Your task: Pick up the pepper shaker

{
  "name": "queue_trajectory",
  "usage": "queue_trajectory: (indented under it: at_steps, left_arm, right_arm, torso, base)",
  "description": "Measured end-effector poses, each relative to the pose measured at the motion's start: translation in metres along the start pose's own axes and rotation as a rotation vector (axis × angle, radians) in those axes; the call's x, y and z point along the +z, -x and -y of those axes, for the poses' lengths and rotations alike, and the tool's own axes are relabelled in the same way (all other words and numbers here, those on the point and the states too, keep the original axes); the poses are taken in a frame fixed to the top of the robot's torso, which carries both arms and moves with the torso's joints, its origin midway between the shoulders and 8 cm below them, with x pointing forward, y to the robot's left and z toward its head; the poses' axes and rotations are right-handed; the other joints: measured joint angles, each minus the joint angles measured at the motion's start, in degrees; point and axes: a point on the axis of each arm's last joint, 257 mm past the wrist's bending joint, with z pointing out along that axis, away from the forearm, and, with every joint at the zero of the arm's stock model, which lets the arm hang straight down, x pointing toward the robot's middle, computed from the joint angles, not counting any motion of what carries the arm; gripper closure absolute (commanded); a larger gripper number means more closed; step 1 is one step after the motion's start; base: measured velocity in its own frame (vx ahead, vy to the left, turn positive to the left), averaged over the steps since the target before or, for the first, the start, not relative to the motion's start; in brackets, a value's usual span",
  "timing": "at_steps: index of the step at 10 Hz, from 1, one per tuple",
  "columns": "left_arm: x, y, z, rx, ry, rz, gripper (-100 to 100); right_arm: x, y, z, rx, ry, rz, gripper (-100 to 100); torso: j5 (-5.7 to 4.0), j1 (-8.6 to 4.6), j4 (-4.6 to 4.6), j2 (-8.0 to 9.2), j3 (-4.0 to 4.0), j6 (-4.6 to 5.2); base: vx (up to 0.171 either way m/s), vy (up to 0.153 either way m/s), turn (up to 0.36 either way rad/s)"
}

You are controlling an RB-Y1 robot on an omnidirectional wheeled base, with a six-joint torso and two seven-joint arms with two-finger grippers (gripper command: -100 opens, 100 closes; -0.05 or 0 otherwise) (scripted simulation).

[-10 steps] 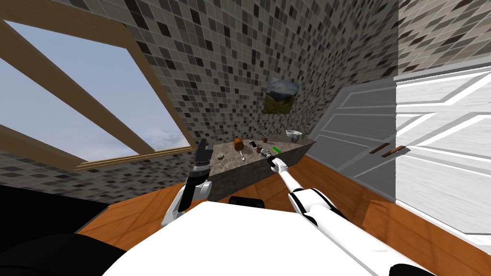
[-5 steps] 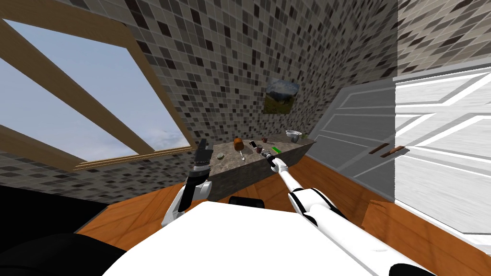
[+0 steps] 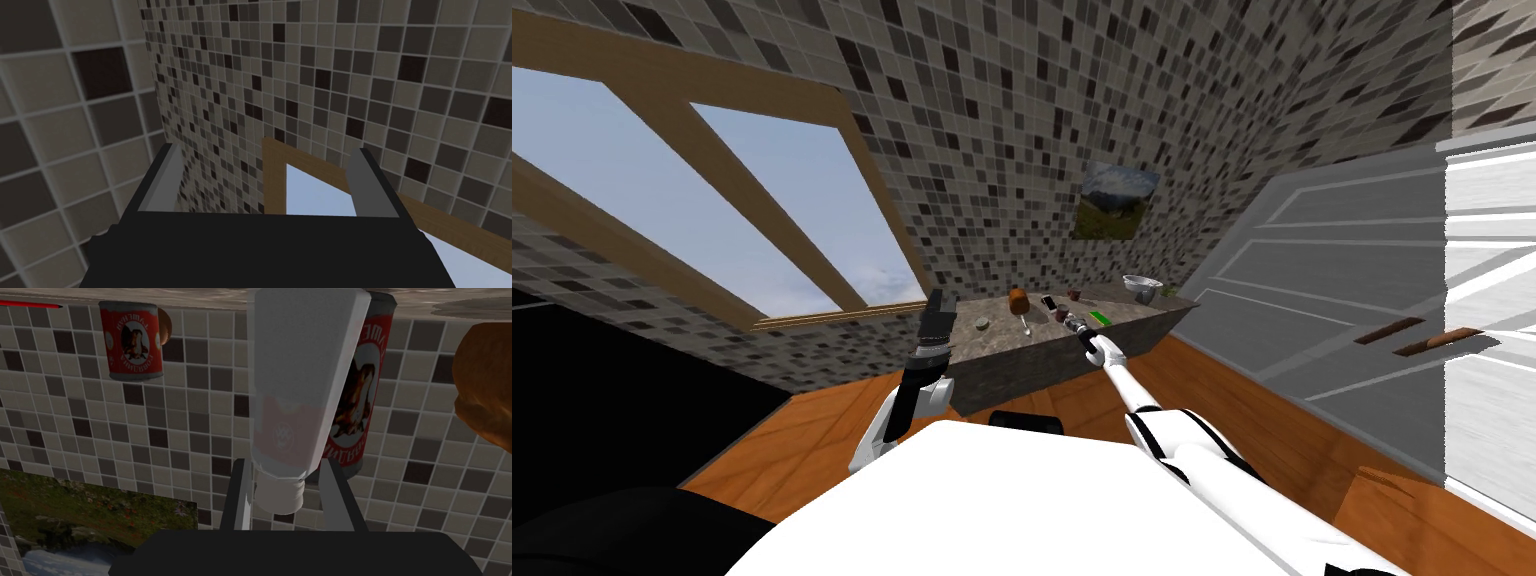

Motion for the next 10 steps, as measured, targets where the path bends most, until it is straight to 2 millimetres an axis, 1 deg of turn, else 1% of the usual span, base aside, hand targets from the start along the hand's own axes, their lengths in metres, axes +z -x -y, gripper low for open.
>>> queue_trajectory:
  at_steps: [1, 2, 3, 4, 5, 6, 7, 8, 9, 10]
  left_arm:
    - [0.000, 0.000, 0.000, 0.000, 0.000, 0.000, 0]
    - [0.000, 0.000, 0.000, 0.000, 0.000, 0.000, 0]
    - [0.000, 0.000, 0.000, 0.000, 0.000, 0.000, 0]
    - [0.000, 0.000, 0.000, 0.000, 0.000, 0.000, 0]
    - [0.000, 0.000, 0.000, 0.000, 0.000, 0.000, 0]
    - [0.000, 0.000, 0.000, 0.000, 0.000, 0.000, 0]
    - [0.000, 0.000, 0.000, 0.000, 0.000, 0.000, 0]
    - [0.000, 0.000, 0.000, 0.000, 0.000, 0.000, 0]
    - [0.000, 0.000, 0.000, 0.000, 0.000, 0.000, 0]
    - [0.000, 0.000, 0.000, 0.000, 0.000, 0.000, 0]
  right_arm:
    - [-0.006, -0.005, 0.011, 0.015, -0.020, 0.001, 100]
    - [-0.009, -0.010, 0.014, 0.019, -0.025, -0.002, 100]
    - [-0.014, -0.015, 0.016, 0.020, -0.029, -0.007, 100]
    - [-0.023, -0.017, 0.038, 0.032, -0.060, -0.007, 100]
    - [-0.033, -0.019, 0.047, 0.041, -0.075, -0.002, 100]
    - [-0.040, -0.026, 0.052, 0.045, -0.081, -0.012, 100]
    - [-0.053, -0.024, 0.068, 0.054, -0.106, -0.002, 100]
    - [-0.064, -0.032, 0.081, 0.064, -0.128, -0.008, 100]
    - [-0.068, -0.041, 0.085, 0.068, -0.138, -0.016, 100]
    - [-0.080, -0.039, 0.102, 0.073, -0.165, -0.005, 100]
  torso:
    - [-0.01, -0.03, -0.05, -0.03, -0.04, 0.12]
    - [-0.09, -0.17, -0.22, 0.00, -0.11, 0.24]
    - [-0.19, -0.32, -0.43, 0.03, -0.20, 0.35]
    - [-0.21, -0.31, -0.42, 0.00, -0.21, 0.23]
    - [-0.22, -0.33, -0.46, 0.03, -0.21, 0.36]
    - [-0.27, -0.46, -0.56, 0.04, -0.26, 0.50]
    - [-0.29, -0.44, -0.55, 0.02, -0.27, 0.38]
    - [-0.33, -0.51, -0.64, 0.00, -0.32, 0.51]
    - [-0.44, -0.67, -0.83, 0.01, -0.41, 0.67]
    - [-0.45, -0.69, -0.82, 0.01, -0.41, 0.58]
  base:
    - [0.012, 0.016, -0.030]
    - [0.012, 0.006, -0.019]
    - [-0.002, 0.033, 0.383]
    - [-0.001, 0.023, 0.171]
    - [0.005, 0.014, -0.027]
    - [0.008, 0.042, 0.308]
    - [0.012, 0.029, 0.185]
    - [0.012, 0.010, -0.006]
    - [0.006, 0.035, 0.307]
    - [0.005, 0.027, 0.206]
